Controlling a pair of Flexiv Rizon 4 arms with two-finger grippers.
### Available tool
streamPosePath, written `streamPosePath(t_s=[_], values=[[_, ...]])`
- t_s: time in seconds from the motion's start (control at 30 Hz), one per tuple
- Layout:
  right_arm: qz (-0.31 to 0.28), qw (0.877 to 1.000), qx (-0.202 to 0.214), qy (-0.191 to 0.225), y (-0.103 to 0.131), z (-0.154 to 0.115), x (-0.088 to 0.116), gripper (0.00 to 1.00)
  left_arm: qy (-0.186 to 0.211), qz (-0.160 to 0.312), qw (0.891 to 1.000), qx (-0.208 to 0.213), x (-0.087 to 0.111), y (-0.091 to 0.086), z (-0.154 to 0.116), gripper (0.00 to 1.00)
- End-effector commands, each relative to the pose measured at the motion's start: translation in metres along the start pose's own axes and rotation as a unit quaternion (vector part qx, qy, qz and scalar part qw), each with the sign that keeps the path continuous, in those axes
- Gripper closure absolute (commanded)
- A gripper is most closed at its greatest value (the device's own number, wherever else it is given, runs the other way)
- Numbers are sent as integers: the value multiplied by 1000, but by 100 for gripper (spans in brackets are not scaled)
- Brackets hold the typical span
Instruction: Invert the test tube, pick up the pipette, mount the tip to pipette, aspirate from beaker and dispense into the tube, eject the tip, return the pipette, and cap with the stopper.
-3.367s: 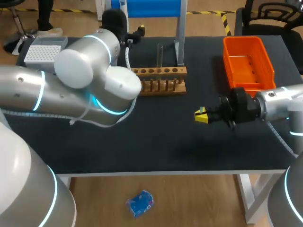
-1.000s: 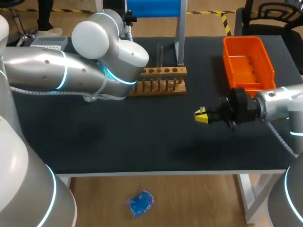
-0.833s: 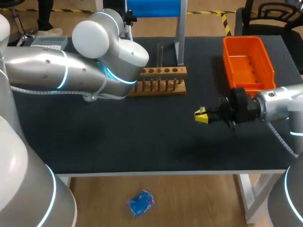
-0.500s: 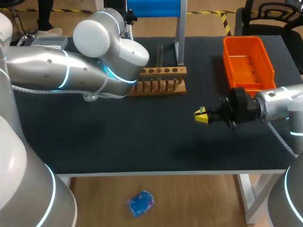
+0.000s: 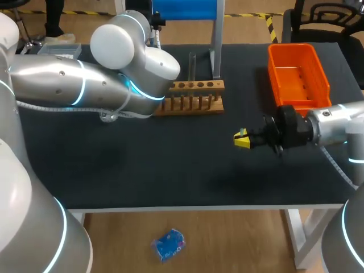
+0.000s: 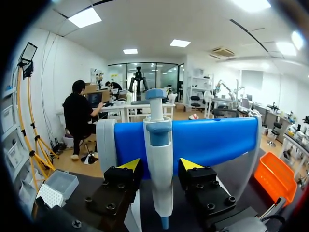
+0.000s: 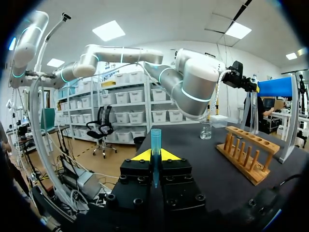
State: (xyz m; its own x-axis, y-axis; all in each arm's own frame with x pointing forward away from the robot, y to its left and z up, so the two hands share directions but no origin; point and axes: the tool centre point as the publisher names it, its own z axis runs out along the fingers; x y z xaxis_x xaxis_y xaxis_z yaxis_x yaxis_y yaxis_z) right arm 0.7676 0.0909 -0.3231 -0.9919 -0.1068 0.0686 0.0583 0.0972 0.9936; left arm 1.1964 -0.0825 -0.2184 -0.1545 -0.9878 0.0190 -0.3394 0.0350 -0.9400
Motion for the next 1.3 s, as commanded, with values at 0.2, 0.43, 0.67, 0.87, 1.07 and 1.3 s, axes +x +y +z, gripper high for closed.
streamPosePath(t_s=[0.2,0.43,0.67,0.87,1.07,1.3], values=[[0,1000,1,0,0,0,1,100,-10,-3,1000,5,1,1,2,100],[0,1000,1,0,0,0,1,100,-13,-5,1000,5,0,-1,-3,100],[0,1000,1,0,0,0,1,100,-19,-2,1000,16,-1,-14,-10,100],[0,1000,1,0,0,0,1,100,-23,3,999,29,-2,-30,-18,100],[0,1000,1,0,0,0,1,100,-26,9,999,41,-2,-44,-25,100],[0,1000,1,0,0,0,1,100,-27,13,998,47,-1,-51,-29,100]])
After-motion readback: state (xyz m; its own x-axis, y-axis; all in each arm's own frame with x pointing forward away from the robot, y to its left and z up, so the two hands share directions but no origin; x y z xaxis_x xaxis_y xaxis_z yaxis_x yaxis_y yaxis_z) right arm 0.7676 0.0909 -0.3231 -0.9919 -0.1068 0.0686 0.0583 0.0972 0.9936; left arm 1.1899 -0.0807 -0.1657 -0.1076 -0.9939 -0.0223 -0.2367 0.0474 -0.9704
